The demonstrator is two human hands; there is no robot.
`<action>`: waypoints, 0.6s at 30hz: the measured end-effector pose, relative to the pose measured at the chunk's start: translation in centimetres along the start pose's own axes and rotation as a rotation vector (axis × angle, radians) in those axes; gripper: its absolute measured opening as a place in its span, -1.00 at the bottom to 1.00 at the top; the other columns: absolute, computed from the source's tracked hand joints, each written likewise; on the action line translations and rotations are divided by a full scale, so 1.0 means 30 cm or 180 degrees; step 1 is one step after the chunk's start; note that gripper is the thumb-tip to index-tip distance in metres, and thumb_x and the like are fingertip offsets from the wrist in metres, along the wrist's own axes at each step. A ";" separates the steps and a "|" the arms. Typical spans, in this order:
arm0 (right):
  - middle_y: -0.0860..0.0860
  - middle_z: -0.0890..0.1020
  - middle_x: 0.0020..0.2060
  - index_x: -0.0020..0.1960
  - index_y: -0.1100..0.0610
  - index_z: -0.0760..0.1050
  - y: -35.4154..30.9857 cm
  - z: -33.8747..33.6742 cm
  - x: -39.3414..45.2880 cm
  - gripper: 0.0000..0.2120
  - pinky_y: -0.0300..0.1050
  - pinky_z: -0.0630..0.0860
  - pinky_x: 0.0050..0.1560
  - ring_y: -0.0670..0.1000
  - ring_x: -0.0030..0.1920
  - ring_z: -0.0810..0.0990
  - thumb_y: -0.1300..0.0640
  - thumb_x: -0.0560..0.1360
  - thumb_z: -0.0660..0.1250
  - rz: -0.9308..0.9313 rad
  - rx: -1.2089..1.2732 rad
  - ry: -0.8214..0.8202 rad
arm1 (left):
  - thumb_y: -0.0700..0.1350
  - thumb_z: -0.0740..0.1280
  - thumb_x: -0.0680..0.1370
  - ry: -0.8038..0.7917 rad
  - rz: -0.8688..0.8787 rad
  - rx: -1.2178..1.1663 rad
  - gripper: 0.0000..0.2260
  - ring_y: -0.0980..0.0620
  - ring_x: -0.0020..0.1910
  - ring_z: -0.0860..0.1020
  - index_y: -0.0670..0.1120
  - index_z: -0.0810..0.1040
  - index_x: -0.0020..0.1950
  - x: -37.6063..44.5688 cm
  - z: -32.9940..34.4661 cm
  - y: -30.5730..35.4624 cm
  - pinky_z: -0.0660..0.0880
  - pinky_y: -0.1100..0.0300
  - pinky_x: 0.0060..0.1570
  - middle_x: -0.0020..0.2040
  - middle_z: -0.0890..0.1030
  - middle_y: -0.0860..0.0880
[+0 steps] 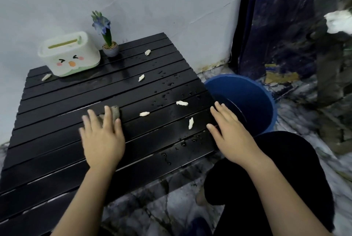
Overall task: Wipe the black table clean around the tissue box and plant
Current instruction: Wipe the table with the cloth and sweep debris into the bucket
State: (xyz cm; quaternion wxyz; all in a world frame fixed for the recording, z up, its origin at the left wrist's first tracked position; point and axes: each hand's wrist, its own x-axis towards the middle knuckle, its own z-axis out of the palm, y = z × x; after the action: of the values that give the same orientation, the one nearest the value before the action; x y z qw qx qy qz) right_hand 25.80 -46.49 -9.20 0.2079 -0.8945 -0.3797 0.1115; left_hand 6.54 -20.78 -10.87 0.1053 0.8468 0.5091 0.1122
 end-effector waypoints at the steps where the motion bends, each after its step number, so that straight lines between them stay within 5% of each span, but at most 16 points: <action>1: -0.08 0.04 0.60 0.60 0.06 0.08 0.002 0.001 0.000 -0.43 -0.10 0.02 0.52 -0.11 0.58 -0.08 -0.12 0.66 0.06 -0.0004 0.0005 0.0007 | 0.04 0.10 0.68 -0.0002 0.0032 -0.0086 -0.52 -0.31 0.56 0.11 -0.07 0.20 0.60 0.002 0.015 0.039 0.11 -0.24 0.50 0.58 0.15 -0.29; 6: -0.07 0.04 0.60 0.60 0.07 0.08 0.005 0.004 0.000 -0.44 -0.15 -0.03 0.52 -0.12 0.58 -0.10 -0.11 0.67 0.04 -0.0068 0.0004 0.0025 | -0.04 0.09 0.70 -0.0093 0.0641 -0.0518 -0.57 -0.20 0.57 0.19 -0.16 0.29 0.55 0.015 0.107 0.286 0.13 -0.07 0.55 0.57 0.25 -0.20; 11: -0.09 0.04 0.60 0.60 0.04 0.08 0.003 -0.005 0.004 -0.43 -0.17 -0.04 0.51 -0.15 0.57 -0.11 -0.12 0.66 0.06 -0.0037 0.0036 0.0027 | 0.00 0.11 0.70 -0.0469 0.1690 -0.1026 -0.62 -0.01 0.53 0.29 -0.01 0.38 0.51 0.029 0.141 0.451 0.30 0.03 0.47 0.51 0.41 -0.02; 14: -0.13 0.04 0.60 0.60 0.02 0.09 0.006 -0.012 0.003 -0.44 -0.20 -0.03 0.49 -0.18 0.56 -0.11 -0.13 0.66 0.08 -0.0021 0.0103 0.0007 | 0.01 0.17 0.68 -0.0735 0.1415 -0.2011 -0.71 0.03 0.01 0.65 0.03 0.51 0.37 0.074 0.116 0.434 0.58 0.03 0.05 0.05 0.67 0.01; 16: -0.14 0.05 0.60 0.60 0.01 0.11 0.006 -0.015 0.005 -0.45 -0.20 -0.01 0.47 -0.19 0.56 -0.11 -0.12 0.66 0.09 -0.0002 0.0142 0.0000 | -0.04 0.19 0.68 -0.0605 0.0874 -0.2897 -0.74 0.21 -0.35 0.56 -0.08 0.55 0.28 0.130 0.092 0.396 0.54 0.20 -0.28 -0.23 0.61 0.06; 18: -0.15 0.06 0.59 0.59 0.00 0.12 0.004 -0.017 0.013 -0.46 -0.19 0.01 0.47 -0.20 0.56 -0.10 -0.11 0.66 0.09 0.0027 0.0173 0.0008 | -0.07 0.19 0.68 0.0130 0.0620 -0.2821 -0.75 0.34 -0.40 0.52 -0.15 0.56 0.22 0.220 0.063 0.327 0.49 0.33 -0.30 -0.27 0.58 0.12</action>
State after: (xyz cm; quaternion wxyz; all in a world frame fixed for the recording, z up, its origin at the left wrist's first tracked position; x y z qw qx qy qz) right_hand 26.32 -46.44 -8.82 0.2323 -0.8902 -0.3725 0.1215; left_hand 18.34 -19.56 -9.24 0.4366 0.7615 0.3319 0.3454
